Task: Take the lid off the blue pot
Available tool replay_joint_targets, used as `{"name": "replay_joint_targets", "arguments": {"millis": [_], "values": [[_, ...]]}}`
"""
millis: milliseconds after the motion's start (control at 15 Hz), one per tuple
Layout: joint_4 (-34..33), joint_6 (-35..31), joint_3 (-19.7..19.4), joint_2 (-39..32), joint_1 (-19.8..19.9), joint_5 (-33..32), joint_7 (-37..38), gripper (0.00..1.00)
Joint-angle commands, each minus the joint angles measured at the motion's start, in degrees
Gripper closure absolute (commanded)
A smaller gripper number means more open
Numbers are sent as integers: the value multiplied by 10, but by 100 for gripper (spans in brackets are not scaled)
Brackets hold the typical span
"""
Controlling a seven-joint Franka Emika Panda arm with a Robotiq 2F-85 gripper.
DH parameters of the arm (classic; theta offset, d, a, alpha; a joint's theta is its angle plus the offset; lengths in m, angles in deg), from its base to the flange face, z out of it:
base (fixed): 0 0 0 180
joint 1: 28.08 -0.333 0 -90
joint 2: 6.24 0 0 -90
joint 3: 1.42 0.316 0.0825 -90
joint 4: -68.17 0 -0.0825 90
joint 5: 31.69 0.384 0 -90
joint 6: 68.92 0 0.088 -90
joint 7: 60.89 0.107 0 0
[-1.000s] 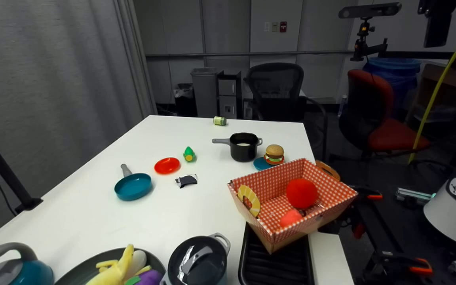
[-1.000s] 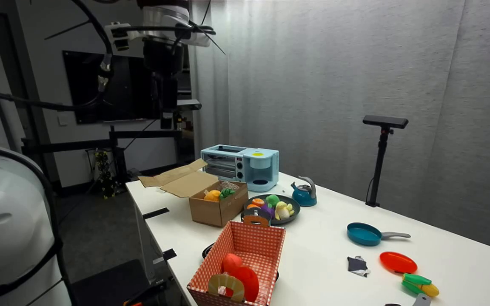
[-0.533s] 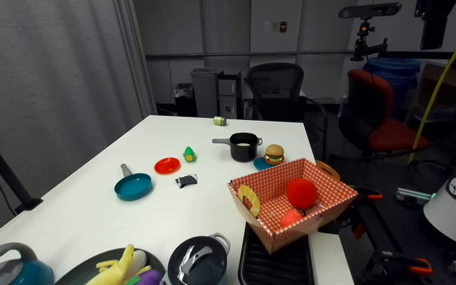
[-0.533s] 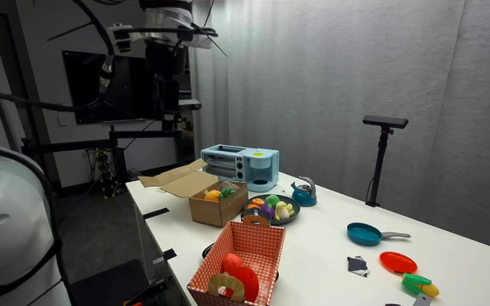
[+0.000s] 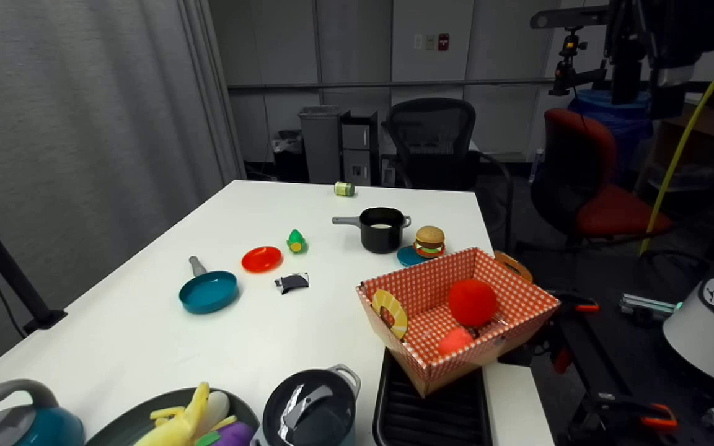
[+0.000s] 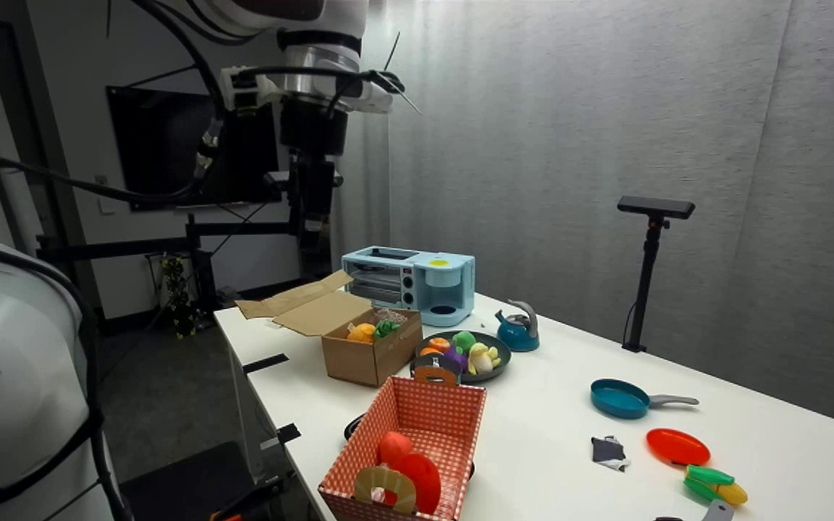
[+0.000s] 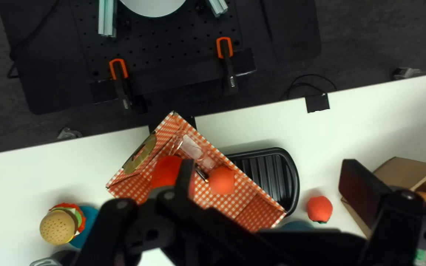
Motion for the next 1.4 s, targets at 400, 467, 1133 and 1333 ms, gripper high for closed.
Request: {"name": "replay_joint_targets", "arguments": {"millis": [400,467,1133,1333], "values": [[-6,-73,1,-158,5,-93,-16,0],[-7,-83,0,-173,4,-103,-19,0],[-17,-229,-2,-318,-9,-186,-56,0],[-16,-287,4,-347,-20,-196,-61,0]]}}
